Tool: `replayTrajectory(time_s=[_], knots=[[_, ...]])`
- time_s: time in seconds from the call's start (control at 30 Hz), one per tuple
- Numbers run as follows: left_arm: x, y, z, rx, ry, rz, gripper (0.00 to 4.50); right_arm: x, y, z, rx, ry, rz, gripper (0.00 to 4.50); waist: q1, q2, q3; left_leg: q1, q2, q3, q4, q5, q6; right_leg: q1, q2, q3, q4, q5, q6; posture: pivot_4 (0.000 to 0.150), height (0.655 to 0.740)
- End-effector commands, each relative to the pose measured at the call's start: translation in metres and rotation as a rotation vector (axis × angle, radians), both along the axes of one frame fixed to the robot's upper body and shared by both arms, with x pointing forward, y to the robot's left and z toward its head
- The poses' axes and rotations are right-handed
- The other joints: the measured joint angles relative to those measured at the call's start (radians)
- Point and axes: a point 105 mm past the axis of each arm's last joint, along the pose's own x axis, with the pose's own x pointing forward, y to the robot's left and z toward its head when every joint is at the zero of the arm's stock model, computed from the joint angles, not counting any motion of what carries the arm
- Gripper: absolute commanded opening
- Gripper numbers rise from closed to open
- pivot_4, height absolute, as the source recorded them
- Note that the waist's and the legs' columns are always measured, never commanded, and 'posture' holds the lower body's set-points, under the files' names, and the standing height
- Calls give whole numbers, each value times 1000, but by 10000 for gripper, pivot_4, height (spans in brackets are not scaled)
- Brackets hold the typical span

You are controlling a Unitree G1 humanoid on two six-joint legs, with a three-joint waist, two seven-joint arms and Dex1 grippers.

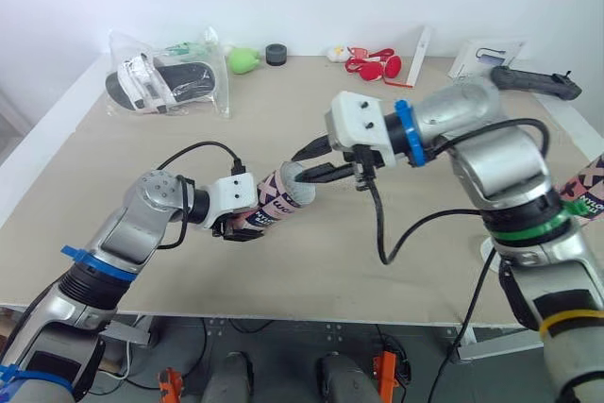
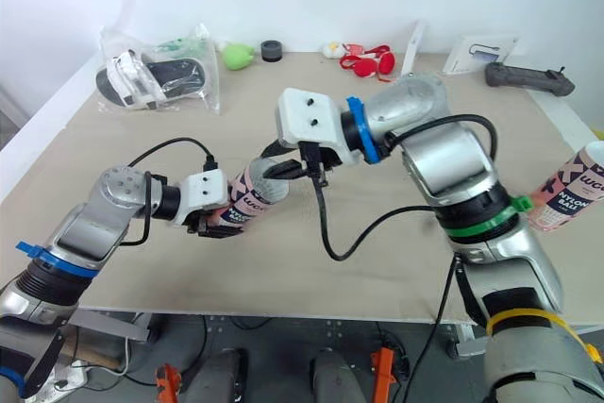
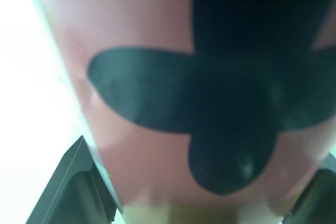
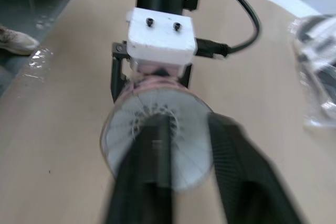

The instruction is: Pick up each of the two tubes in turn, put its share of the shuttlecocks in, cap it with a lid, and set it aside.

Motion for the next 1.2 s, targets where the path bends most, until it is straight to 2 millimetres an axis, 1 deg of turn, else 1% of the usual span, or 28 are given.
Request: replayTrajectory(time_s=[0.03,0.07,0.2,0.27,0.4,0.53,0.63,0.77,0.87,1.03,1.2], knots=[[-7,-8,-14,12,50,-28,30706,4,12,-10,-64,-47,33,742,1,0,0,0,0,0,0,0,0,0,0,0,0,0,0,1500,7400],[-7,-8,-15,11,50,-28,30706,4,15,-14,-74,-46,39,742,1,0,0,0,0,0,0,0,0,0,0,0,0,0,0,1500,7400],[-9,-8,-16,9,53,-25,30706,7,31,-42,-153,-57,66,742,2,0,0,-1,0,0,0,0,0,0,0,0,0,0,0,1500,7400],[-10,-8,-16,8,55,-24,30706,7,36,-46,-162,-57,74,742,1,0,0,0,0,0,0,0,0,0,0,0,0,0,0,1500,7400],[-12,-8,-18,6,60,-21,30706,8,47,-63,-231,-73,91,742,-7,-2,-3,4,1,0,-1,0,0,2,1,0,1,0,-1,1500,7400],[-13,-9,-18,1,60,-17,30706,1,51,-68,-239,-54,124,742,-12,-2,-7,8,2,0,-2,0,0,4,2,0,1,-2,-6,1500,7400],[-14,-8,-19,0,62,-13,30706,-2,46,-54,-201,-55,127,742,-12,-2,-7,8,2,0,-2,0,0,4,3,0,2,-2,-7,1500,7400],[-14,-8,-19,-1,62,-11,30706,-14,31,-26,-111,-9,142,742,-6,-2,-7,6,2,0,-2,0,0,3,2,0,2,-2,-4,1500,7400],[-12,-8,-19,-3,63,-9,30706,-22,18,-12,-73,23,145,742,-4,-2,-7,3,1,0,-3,-1,-1,3,1,0,1,-4,-1,1500,7400],[-12,-8,-19,-6,64,-10,30706,-25,5,-2,-48,45,133,742,0,-2,-7,4,0,0,-3,-2,-2,3,0,0,1,-5,-1,1500,7400],[-10,-11,-19,-10,63,-14,30706,-15,3,-4,-60,33,90,742,1,-2,-7,4,0,0,-3,-2,-2,3,0,0,1,-5,-1,1500,7400]])
